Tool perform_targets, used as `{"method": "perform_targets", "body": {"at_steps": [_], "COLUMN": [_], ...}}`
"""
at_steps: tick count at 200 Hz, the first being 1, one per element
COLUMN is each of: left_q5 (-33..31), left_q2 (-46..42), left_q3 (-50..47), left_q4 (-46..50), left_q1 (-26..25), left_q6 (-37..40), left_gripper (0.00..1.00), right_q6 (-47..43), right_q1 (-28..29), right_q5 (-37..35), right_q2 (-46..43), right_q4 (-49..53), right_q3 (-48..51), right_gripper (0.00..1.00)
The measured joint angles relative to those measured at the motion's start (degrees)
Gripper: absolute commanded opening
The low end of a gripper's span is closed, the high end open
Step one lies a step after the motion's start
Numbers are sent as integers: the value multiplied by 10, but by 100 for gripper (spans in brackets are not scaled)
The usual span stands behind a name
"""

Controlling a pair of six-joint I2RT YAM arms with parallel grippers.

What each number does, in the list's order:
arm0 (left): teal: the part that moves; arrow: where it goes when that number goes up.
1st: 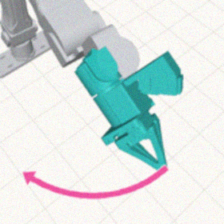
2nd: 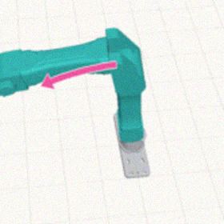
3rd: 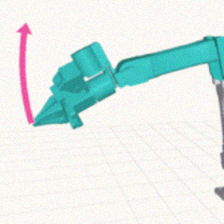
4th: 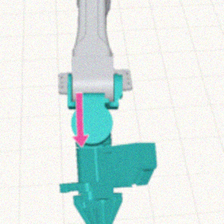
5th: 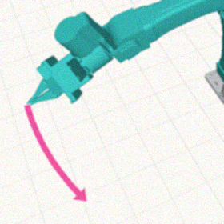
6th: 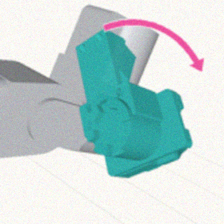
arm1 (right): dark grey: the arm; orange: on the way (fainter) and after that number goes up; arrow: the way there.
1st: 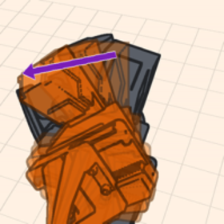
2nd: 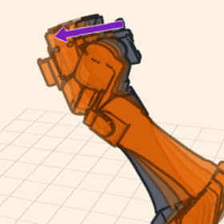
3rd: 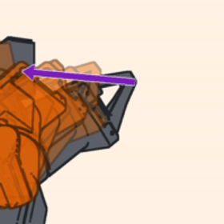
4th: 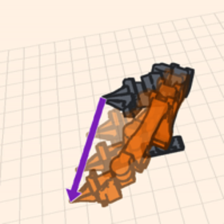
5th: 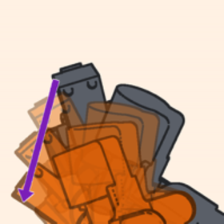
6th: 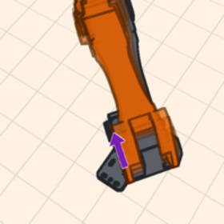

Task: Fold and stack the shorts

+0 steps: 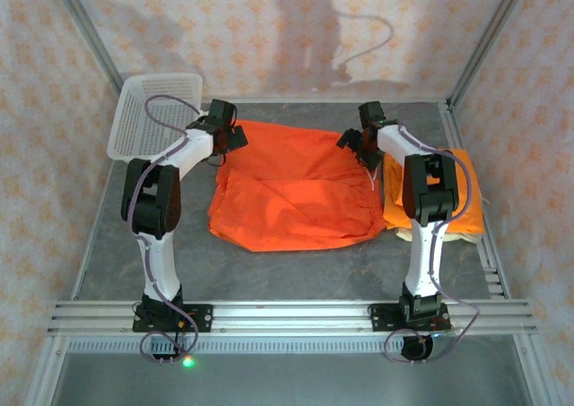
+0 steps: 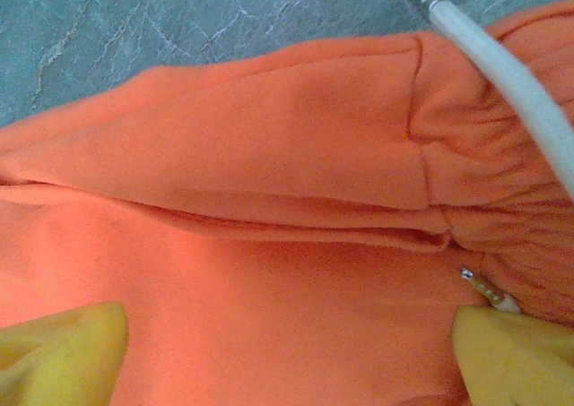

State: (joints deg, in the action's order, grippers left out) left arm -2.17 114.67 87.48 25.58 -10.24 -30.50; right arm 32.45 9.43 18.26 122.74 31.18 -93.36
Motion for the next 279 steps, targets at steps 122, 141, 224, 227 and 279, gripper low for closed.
{"method": "perform_targets", "body": {"at_steps": [122,141,224,227,279], "left_q5": [-30,-30,-26,-26,-10], "left_q2": [-345,-338,-261,-259,-247], "left_q3": [-339,-355,-325,-325,-327], "left_q4": [113,116,106,106,112], "left_q1": [-101,-101,-101,-101,-111], "left_q6": [-106,-109,-99,-99,-87], "left_gripper": [64,59,38,36,0], "right_q6": [-11,-14,-27,-27,-27], "right_q1": [19,34,64,64,64], "right_q5": [24,26,28,28,28], "right_q2": [-78,-107,-143,-143,-143], "right_q4": [-5,-6,-6,-6,-6], "right_q3": [36,50,94,96,107], "right_gripper": [93,93,93,93,93]}}
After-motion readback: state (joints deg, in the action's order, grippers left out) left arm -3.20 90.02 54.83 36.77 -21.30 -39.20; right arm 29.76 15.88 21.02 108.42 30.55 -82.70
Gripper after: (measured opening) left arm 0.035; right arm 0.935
